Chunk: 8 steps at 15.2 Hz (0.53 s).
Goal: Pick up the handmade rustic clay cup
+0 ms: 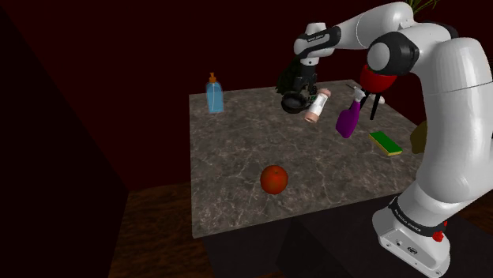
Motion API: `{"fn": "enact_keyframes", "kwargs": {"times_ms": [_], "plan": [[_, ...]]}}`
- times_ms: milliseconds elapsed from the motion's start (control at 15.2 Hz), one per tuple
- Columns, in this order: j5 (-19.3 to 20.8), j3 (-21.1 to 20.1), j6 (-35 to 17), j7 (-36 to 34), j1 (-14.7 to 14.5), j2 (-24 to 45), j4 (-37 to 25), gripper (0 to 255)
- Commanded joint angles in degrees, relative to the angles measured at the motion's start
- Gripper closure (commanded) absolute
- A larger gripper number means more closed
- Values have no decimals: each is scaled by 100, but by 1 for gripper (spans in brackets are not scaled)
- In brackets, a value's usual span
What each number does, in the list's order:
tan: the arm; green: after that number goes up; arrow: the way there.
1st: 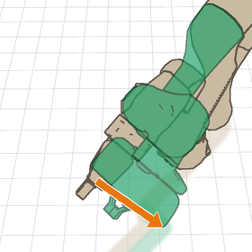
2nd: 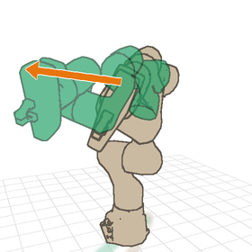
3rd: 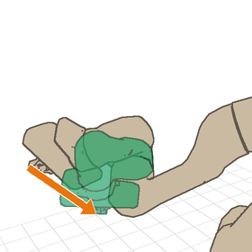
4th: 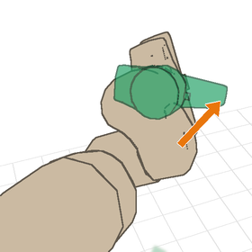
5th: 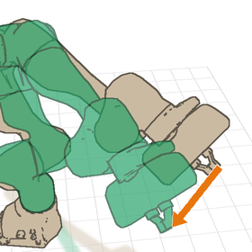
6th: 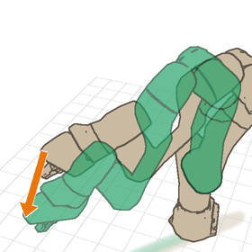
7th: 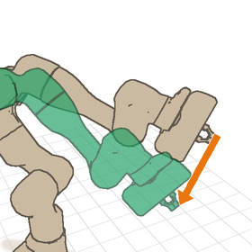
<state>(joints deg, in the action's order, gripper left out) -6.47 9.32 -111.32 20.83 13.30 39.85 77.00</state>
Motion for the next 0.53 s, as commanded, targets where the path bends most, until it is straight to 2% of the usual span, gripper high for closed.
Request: {"fn": "enact_keyframes", "kwargs": {"times_ms": [0, 462], "plan": [[-34, -16, 130, 44, 98, 442, -565, 0], [-63, -40, -229, 60, 105, 662, -425, 0]]}}
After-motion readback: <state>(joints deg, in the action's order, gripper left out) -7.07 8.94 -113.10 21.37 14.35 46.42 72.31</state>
